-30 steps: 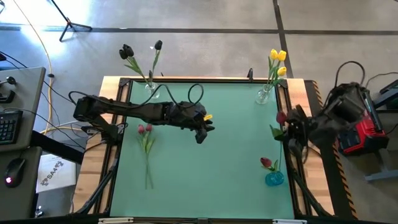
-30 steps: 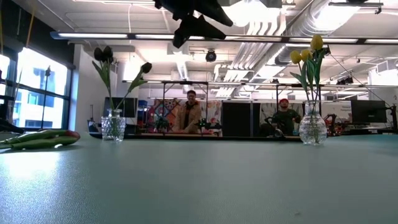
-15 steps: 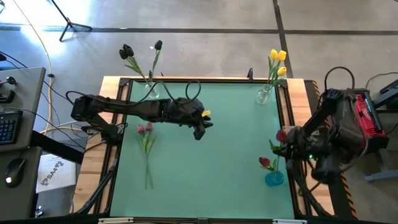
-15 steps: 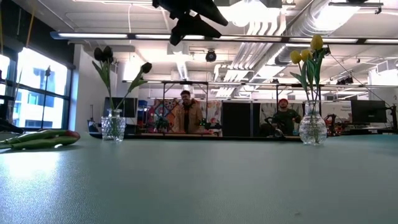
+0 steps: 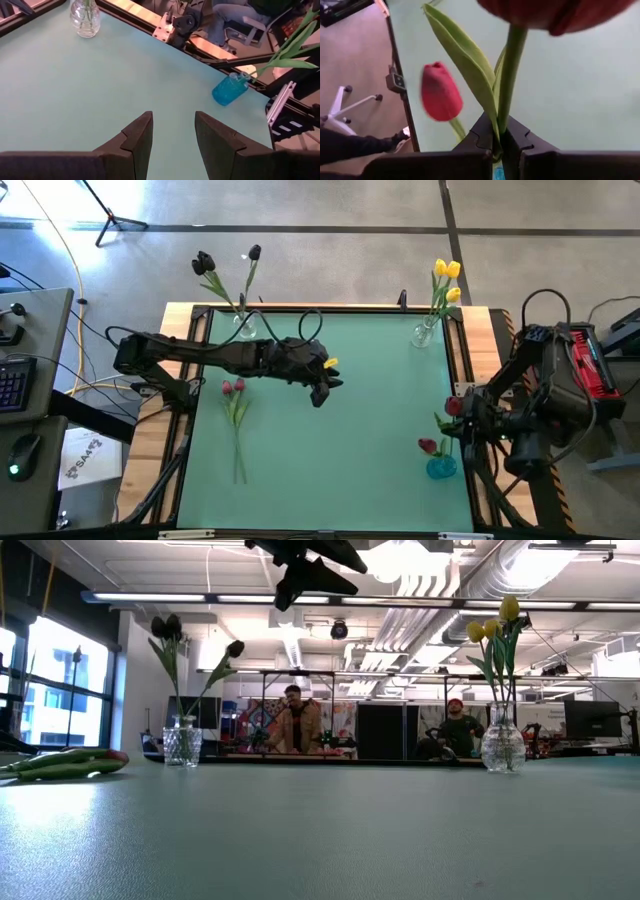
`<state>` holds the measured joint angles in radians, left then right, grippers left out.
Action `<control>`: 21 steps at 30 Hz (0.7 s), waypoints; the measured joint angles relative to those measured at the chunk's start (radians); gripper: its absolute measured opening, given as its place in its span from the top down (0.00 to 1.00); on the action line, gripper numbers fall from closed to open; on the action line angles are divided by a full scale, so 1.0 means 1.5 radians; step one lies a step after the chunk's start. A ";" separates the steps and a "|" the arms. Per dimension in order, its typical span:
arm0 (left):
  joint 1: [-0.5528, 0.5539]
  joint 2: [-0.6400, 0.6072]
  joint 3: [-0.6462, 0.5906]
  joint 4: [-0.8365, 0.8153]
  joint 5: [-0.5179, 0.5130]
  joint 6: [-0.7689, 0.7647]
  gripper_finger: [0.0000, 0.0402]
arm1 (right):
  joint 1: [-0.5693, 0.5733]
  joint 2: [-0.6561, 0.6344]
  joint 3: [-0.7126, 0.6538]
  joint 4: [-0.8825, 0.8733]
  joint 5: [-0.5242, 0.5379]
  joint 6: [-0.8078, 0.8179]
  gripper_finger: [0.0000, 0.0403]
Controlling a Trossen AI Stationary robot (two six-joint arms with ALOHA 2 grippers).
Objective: Sort flowers into vase by color
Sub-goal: Put the red flower into the blue vase
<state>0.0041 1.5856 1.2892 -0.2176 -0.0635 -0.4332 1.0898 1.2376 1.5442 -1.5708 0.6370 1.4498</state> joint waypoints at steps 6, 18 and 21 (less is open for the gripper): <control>-0.009 0.000 0.000 0.001 -0.001 -0.005 0.66 | 0.000 -0.016 -0.002 -0.001 0.001 -0.037 1.00; -0.014 0.000 0.000 0.005 -0.003 -0.025 0.66 | 0.000 -0.053 -0.002 0.000 -0.005 -0.115 1.00; -0.018 0.000 0.000 0.005 -0.007 -0.031 0.66 | 0.000 -0.054 -0.002 0.000 -0.014 -0.127 1.00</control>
<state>-0.0222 1.5856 1.2892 -0.2108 -0.0748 -0.4803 1.0893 1.1573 1.5406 -1.5715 0.6159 1.2588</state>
